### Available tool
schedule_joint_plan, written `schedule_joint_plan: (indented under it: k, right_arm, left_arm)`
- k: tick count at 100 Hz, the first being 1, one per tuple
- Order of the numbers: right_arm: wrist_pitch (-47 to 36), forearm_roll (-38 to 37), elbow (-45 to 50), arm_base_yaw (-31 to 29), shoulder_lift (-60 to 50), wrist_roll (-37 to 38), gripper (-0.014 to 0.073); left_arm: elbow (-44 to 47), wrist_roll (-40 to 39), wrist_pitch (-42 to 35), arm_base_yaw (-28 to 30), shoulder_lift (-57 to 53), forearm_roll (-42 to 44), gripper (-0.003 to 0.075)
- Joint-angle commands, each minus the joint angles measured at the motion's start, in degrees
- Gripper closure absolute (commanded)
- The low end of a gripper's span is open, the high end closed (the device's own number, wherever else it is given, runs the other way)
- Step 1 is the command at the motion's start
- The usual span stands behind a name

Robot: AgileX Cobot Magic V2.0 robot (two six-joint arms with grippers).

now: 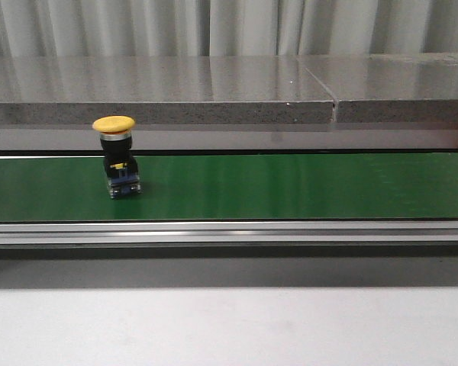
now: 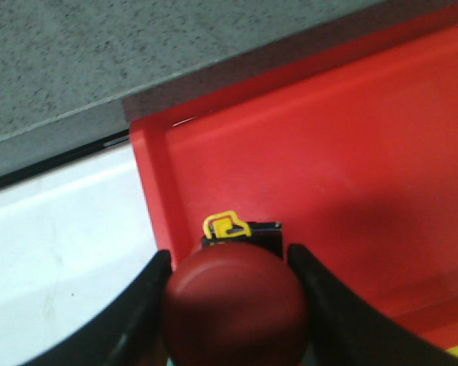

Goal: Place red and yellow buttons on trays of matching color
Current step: 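Carry the red button into the red tray and release it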

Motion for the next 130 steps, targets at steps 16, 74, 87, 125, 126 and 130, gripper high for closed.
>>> schedule_joint_plan:
  k: [16, 74, 87, 125, 126, 130]
  right_arm:
    - [-3.61, 0.89, -1.53, -3.56, 0.34, 2.49, 0.0503]
    - [-7.85, 1.54, -1.53, -4.00, 11.18, 2.51, 0.0501]
    - [-8.37, 1.61, -1.53, -4.00, 12.29, 2.51, 0.0501]
    - [-10.53, 4.05, -1.53, -3.89, 14.34, 2.51, 0.0463]
    - [-10.53, 4.05, -1.53, -3.89, 14.42, 2.51, 0.0459]
    - [-10.41, 4.05, -1.53, -3.89, 14.66, 2.51, 0.0426]
  left_arm:
    - [-1.64, 0.15, -3.78, -0.39, 0.00, -0.80, 0.0741]
    - [-1.64, 0.15, -3.78, -0.39, 0.00, -0.80, 0.0741]
    - [-1.64, 0.15, -3.78, -0.39, 0.00, -0.80, 0.0741]
    - [-1.64, 0.15, -3.78, -0.39, 0.00, -0.80, 0.0741]
    - [-1.64, 0.15, -3.78, -0.39, 0.00, -0.80, 0.0741]
    - [-1.64, 0.15, -3.78, -0.39, 0.00, -0.80, 0.0741]
